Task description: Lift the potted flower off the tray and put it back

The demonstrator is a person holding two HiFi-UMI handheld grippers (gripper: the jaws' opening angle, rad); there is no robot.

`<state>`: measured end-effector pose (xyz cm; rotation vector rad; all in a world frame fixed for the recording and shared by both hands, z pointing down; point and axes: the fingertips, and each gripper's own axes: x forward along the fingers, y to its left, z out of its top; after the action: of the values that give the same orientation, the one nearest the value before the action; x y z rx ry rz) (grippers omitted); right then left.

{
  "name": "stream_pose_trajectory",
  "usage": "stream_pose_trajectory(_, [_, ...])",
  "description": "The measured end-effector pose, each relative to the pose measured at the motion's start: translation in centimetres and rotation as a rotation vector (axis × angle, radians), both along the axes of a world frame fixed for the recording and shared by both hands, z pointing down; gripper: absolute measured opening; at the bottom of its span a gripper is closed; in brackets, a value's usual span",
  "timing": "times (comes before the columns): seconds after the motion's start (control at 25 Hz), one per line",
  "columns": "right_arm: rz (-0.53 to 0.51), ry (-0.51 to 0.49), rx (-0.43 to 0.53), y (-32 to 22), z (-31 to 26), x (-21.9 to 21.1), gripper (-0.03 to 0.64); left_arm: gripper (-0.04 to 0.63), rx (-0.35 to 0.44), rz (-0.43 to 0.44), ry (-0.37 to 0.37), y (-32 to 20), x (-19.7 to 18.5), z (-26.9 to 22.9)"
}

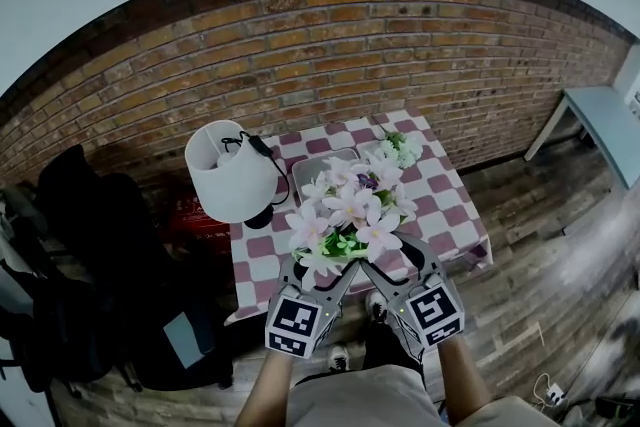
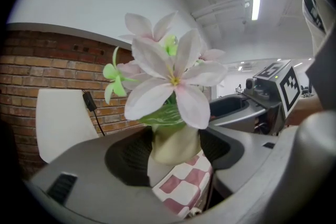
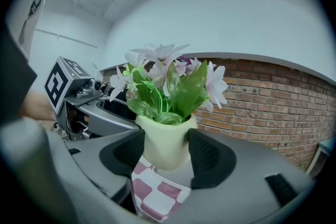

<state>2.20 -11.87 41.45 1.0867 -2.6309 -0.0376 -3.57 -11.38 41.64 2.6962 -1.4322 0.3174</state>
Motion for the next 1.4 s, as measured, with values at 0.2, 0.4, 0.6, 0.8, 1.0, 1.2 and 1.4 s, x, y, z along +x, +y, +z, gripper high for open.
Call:
stream_pose_trajectory(0.2, [-0.024, 0.012, -0.021, -2.2, 2.3, -0.7, 0.279, 0.308, -0.035, -0.023, 0.0, -2.1, -0.7, 2.4])
stream_pose_trajectory(0.4, [-0.05, 0.018, -0.052, -6.0, 5.2, -1.3, 0.281, 0.31, -0.072, -0.039, 0.015, -5.8, -1.2, 5.3])
stream_pose_trajectory(0.6, [-0.09, 0.039, -0.095, -9.7, 9.2, -1.6, 0.279, 0.305, -0.117, -0.084, 0.031, -9.2, -1.4, 9.6])
stream_pose_trajectory(0.8, [-0.122, 0.064, -0.147, -13.1, 13.3, -1.4, 0.279, 0.303, -0.177, -0.113, 0.039, -12.4, -1.0, 13.9])
stream_pose_trajectory(1.0, [-0.158, 0.082, -0.199, -16.0, 16.7, -1.2, 0.279, 0.302, -0.231, -0.148, 0.043, -15.1, -0.7, 17.3])
stream_pose_trajectory(1.2, [-0.196, 0.113, -0.237, -17.8, 19.8, -1.2, 0.279, 0.302, -0.284, -0.182, 0.032, -16.8, -0.6, 20.5])
stream_pose_trajectory(1.4, [-0.219, 0.118, -0.266, -19.3, 21.7, -1.5, 0.278, 0.301, -0.309, -0.206, 0.034, -18.2, -0.8, 22.0])
